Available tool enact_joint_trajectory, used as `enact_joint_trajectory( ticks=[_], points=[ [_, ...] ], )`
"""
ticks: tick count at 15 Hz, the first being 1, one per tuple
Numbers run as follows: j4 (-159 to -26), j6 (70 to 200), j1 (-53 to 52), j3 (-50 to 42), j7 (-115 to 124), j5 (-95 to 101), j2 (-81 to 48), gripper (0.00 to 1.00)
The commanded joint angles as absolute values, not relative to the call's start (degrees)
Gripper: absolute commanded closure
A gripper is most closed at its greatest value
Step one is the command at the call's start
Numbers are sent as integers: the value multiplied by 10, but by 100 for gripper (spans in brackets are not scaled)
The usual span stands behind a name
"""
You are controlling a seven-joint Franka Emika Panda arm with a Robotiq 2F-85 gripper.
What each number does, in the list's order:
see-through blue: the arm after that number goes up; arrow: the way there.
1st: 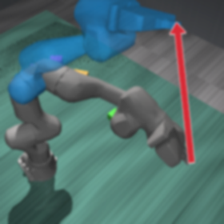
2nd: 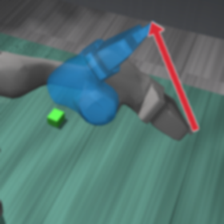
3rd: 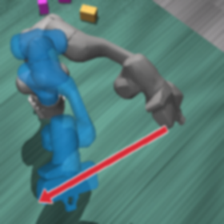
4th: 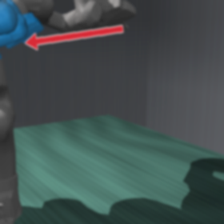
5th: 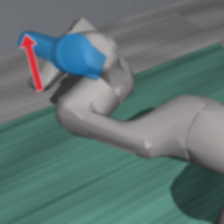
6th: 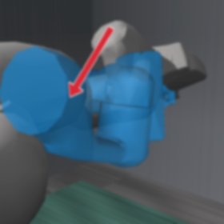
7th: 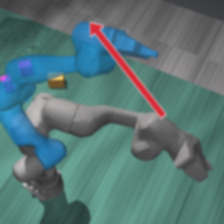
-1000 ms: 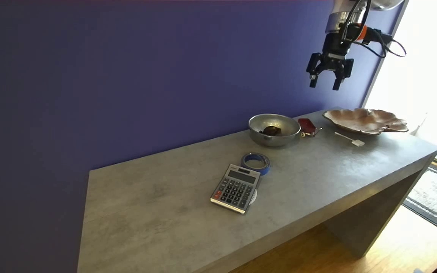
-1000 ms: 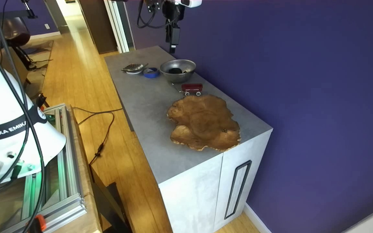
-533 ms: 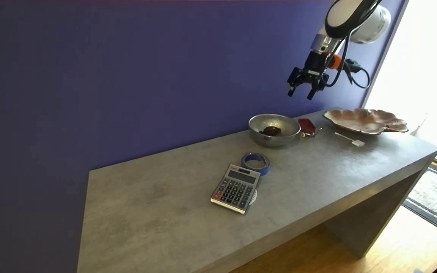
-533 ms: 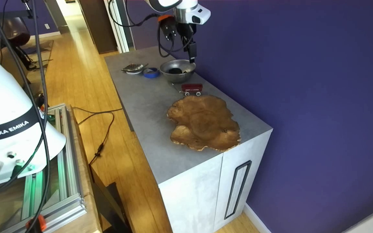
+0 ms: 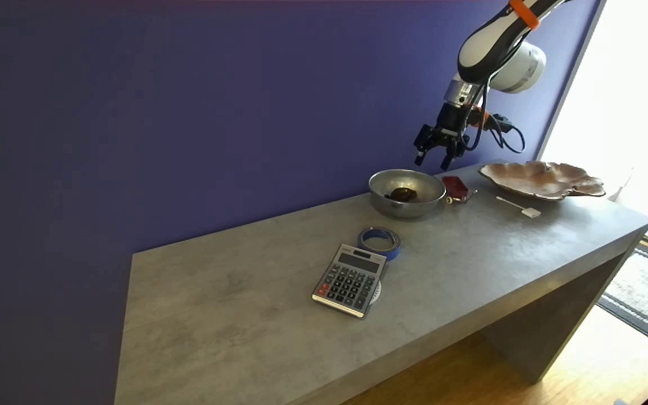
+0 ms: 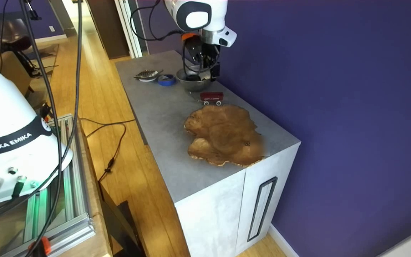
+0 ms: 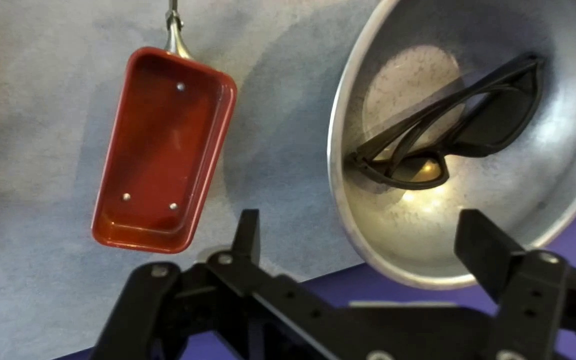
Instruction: Put the silver bowl on the wooden plate
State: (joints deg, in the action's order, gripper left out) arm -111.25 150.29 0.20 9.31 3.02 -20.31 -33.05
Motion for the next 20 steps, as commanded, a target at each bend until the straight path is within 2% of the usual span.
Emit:
enact_joint_trajectory(
  ticks=[1,3,6,9,10,11,12,13,14,20],
  points=[
    [-1066,1462,42,131,-44,-228,-367,0],
    [-1051,1449,58,148,-86,-234,-381,10],
    [-1036,1428,74,166,-153,-228,-397,35],
    [-1037,1416,79,167,-179,-228,-402,36],
    [-1038,1414,78,164,-181,-227,-402,31],
    [-1036,1411,78,163,-183,-225,-403,32],
    [-1035,1409,77,162,-186,-223,-405,41],
    [-1032,1405,77,162,-187,-223,-407,57],
    [-1030,1400,77,162,-189,-223,-408,59],
    [-1021,1361,73,152,-170,-226,-409,98]
  ],
)
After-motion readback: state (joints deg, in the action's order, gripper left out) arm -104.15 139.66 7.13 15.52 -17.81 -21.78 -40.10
